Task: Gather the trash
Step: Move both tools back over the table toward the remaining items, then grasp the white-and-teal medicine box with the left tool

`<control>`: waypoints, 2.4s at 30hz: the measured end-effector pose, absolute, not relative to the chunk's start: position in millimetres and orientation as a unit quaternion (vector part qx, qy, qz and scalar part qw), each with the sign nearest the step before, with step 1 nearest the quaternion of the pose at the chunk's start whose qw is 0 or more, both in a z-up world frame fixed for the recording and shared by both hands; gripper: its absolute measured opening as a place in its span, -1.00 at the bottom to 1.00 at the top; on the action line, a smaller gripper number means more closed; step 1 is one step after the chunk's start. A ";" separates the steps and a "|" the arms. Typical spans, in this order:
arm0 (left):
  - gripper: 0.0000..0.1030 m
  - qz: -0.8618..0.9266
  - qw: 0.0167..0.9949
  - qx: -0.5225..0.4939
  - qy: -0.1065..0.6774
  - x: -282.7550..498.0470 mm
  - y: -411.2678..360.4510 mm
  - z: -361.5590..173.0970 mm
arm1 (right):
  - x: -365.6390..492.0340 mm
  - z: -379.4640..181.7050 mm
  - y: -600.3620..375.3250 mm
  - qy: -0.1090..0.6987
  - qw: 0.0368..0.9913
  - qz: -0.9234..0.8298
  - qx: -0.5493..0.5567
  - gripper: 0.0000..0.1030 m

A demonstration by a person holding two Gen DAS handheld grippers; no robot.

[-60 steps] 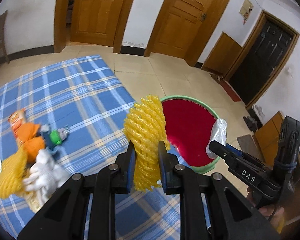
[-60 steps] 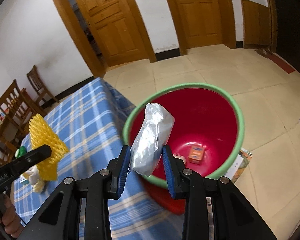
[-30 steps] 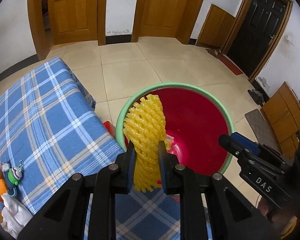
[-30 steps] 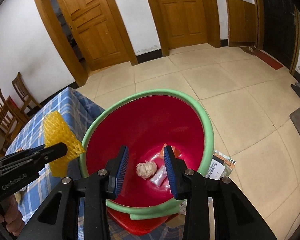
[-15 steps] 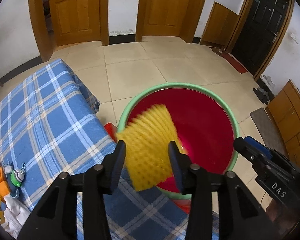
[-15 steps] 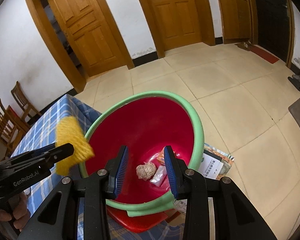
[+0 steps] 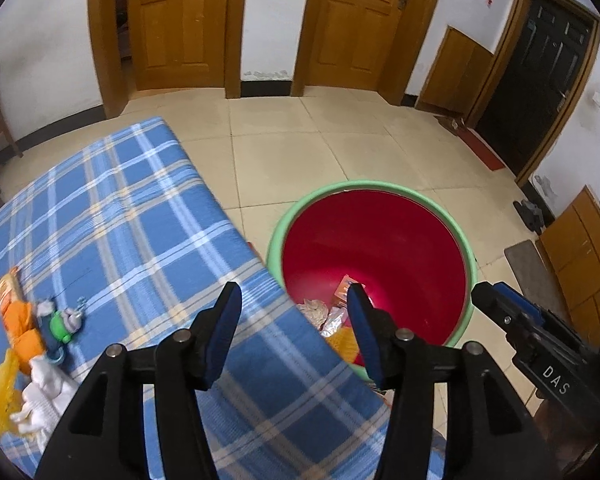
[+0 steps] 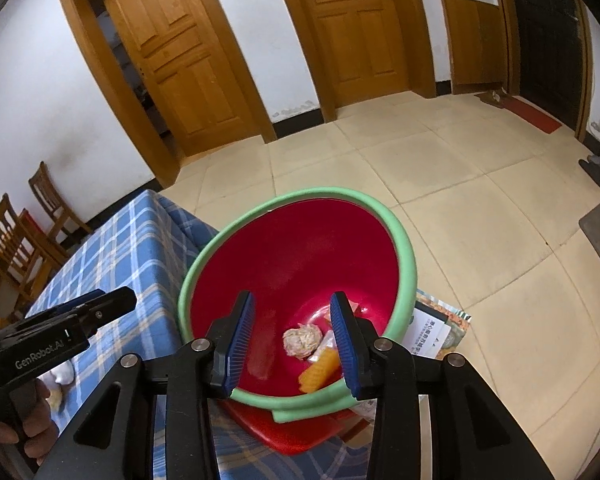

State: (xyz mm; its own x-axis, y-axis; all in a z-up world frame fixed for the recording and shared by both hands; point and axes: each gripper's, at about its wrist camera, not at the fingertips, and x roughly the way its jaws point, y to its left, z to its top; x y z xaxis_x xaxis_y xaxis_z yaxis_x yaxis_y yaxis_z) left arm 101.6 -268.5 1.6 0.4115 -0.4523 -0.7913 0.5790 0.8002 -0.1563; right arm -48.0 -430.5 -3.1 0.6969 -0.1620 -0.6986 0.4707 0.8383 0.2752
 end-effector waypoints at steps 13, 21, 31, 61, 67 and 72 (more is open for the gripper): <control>0.11 -0.251 0.863 0.015 0.438 93.0 -189.8 21.6 | -40.0 13.3 -386.1 0.341 0.908 -0.130 0.205 -0.07; 0.11 -0.196 0.878 -0.024 0.436 92.4 -125.4 23.4 | -29.1 17.1 -356.3 0.347 0.913 -0.098 0.189 -0.07; 0.11 -0.121 0.886 -0.069 0.443 94.1 -47.0 13.2 | -15.2 13.9 -326.7 0.362 0.913 -0.068 0.176 -0.06; 0.13 0.008 0.858 -0.180 0.480 144.4 71.9 -52.8 | 21.3 -0.5 -283.6 0.407 0.903 -0.043 0.135 -0.06; 0.30 0.007 0.861 -0.174 0.478 161.5 61.8 -49.0 | 25.7 -4.3 -286.1 0.411 0.900 -0.047 0.136 -0.06; 0.30 -0.005 0.858 -0.163 0.487 170.9 46.8 -51.3 | 28.7 -8.1 -288.6 0.416 0.897 -0.047 0.139 -0.06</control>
